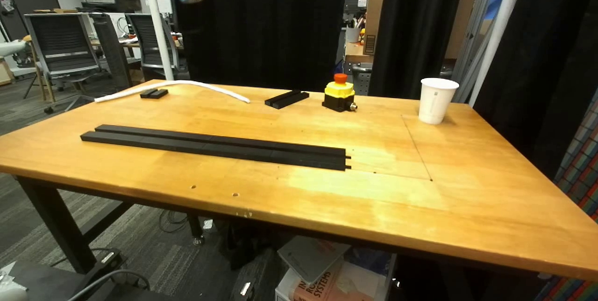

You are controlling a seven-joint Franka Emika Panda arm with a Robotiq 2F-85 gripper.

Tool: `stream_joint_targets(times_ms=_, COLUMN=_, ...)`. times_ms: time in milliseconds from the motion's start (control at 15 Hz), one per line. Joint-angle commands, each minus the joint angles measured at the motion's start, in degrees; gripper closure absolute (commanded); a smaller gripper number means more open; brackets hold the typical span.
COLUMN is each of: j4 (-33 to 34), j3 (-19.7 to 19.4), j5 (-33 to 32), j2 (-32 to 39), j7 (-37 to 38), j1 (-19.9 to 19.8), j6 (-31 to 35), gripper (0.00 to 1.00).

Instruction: Arrange the black objects together on the table

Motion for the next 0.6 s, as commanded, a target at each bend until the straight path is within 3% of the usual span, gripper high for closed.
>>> stream_joint_targets(times_ms=0, j4=-0.12, j3=-3.08, j5=-1.51, j2=-11.12, j7=-5.14, j1=-3.16, j6=-9.97, gripper=0.00)
stream_joint_targets(times_ms=67, j4=-0.23, j3=-3.81, j5=-2.00, j2=-12.97, j7=-5.38, j1=-4.14, j6=-12.02, gripper=0.00)
stream_joint_targets(times_ms=133, j4=-0.19, j3=-2.16, j5=-0.53, j2=-8.38, j7=-3.93, j1=-3.15, j6=-8.90, gripper=0.00)
stream_joint_targets(times_ms=533, j4=-0.87, j3=-2.16, j5=-0.69, j2=-8.98, j7=-4.06, j1=-3.70, j6=-9.69, gripper=0.00)
